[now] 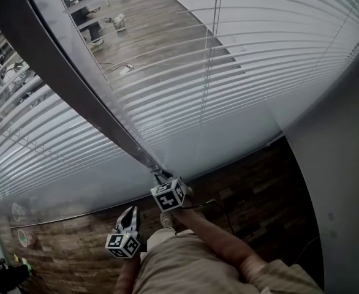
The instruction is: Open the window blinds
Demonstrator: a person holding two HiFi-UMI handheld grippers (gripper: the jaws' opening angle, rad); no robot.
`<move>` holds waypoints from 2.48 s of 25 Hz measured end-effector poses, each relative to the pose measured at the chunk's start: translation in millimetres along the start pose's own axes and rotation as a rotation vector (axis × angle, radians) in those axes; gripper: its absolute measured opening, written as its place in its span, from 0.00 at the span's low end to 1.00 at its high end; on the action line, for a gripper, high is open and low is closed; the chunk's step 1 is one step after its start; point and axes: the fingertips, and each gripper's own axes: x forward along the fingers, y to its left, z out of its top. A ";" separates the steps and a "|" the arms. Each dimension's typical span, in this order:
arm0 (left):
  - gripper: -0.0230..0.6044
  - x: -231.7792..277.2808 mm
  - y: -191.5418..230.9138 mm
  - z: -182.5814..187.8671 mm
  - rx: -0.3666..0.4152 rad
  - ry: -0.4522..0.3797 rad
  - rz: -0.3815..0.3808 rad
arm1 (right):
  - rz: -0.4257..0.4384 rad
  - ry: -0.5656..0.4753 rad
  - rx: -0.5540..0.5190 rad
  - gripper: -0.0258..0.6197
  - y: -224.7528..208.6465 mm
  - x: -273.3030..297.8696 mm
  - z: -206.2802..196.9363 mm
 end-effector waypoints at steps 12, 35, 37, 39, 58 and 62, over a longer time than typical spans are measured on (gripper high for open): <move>0.06 -7.3 13.9 1.0 -0.008 -0.004 0.003 | 0.298 -0.213 0.458 0.40 -3.1 -6.9 -11.5; 0.06 9.3 17.6 7.4 0.011 0.018 -0.035 | 0.218 -0.144 0.399 0.24 -7.1 -3.0 7.7; 0.06 11.4 16.9 7.2 0.013 0.021 -0.040 | -0.002 -0.067 -0.051 0.24 0.4 -1.8 6.5; 0.06 13.4 15.0 7.3 0.015 0.022 -0.048 | -0.160 -0.026 -0.347 0.24 2.0 0.4 2.0; 0.06 9.7 25.1 -0.1 -0.005 0.032 -0.053 | 1.118 -0.514 1.906 0.23 -4.0 9.7 -12.4; 0.06 8.7 28.6 -6.2 -0.007 0.036 -0.050 | 0.885 -0.439 1.530 0.23 -4.3 9.0 -16.4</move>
